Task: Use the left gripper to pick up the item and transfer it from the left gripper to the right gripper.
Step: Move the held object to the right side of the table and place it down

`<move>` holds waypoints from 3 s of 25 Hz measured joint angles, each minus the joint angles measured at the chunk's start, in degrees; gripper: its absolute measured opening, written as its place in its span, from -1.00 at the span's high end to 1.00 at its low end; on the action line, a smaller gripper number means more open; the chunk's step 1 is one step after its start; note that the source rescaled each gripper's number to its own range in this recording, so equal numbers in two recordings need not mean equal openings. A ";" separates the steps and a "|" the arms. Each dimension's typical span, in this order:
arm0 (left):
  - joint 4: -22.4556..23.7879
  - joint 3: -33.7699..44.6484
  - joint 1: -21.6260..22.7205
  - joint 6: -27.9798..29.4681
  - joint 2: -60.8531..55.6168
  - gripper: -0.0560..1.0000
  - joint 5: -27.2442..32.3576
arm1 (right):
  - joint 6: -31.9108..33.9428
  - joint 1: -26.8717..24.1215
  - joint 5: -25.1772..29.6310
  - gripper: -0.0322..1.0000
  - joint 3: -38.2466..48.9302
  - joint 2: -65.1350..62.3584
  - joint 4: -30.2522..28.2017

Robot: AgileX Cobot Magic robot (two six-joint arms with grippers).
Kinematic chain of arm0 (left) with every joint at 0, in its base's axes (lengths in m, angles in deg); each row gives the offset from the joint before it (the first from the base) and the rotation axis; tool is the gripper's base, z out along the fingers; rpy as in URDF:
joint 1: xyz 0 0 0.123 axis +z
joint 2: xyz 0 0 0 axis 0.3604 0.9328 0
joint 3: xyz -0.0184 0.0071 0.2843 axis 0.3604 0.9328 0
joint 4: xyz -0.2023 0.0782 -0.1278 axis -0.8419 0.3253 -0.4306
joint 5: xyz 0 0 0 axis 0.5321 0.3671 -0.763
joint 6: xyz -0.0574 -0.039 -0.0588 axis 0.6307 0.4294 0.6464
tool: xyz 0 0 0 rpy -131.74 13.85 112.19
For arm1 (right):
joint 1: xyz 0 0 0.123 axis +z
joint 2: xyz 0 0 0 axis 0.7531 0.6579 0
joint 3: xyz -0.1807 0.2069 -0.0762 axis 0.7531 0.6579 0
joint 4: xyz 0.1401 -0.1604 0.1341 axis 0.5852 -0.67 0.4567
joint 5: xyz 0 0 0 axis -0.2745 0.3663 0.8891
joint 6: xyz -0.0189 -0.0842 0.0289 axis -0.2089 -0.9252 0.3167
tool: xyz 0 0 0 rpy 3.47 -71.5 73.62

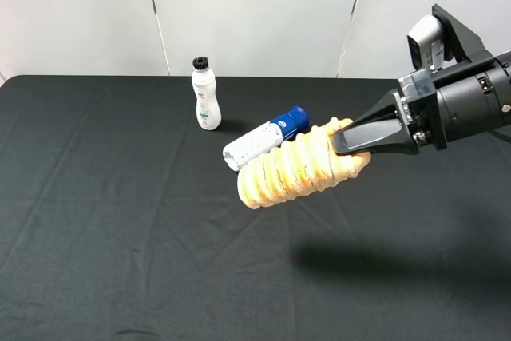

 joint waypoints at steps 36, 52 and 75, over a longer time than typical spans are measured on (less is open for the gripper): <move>0.37 0.00 13.67 -0.04 -11.02 -0.96 -0.38 | 27.33 -7.32 4.78 0.94 -15.67 10.15 -24.90; 0.45 0.00 13.67 -0.04 -11.02 -0.96 -0.38 | 27.45 -7.32 7.59 0.94 -28.00 28.38 -25.94; 0.45 0.00 13.67 -0.04 -11.02 -0.96 -0.38 | 33.70 -7.32 4.47 -1.00 -30.71 28.88 -32.89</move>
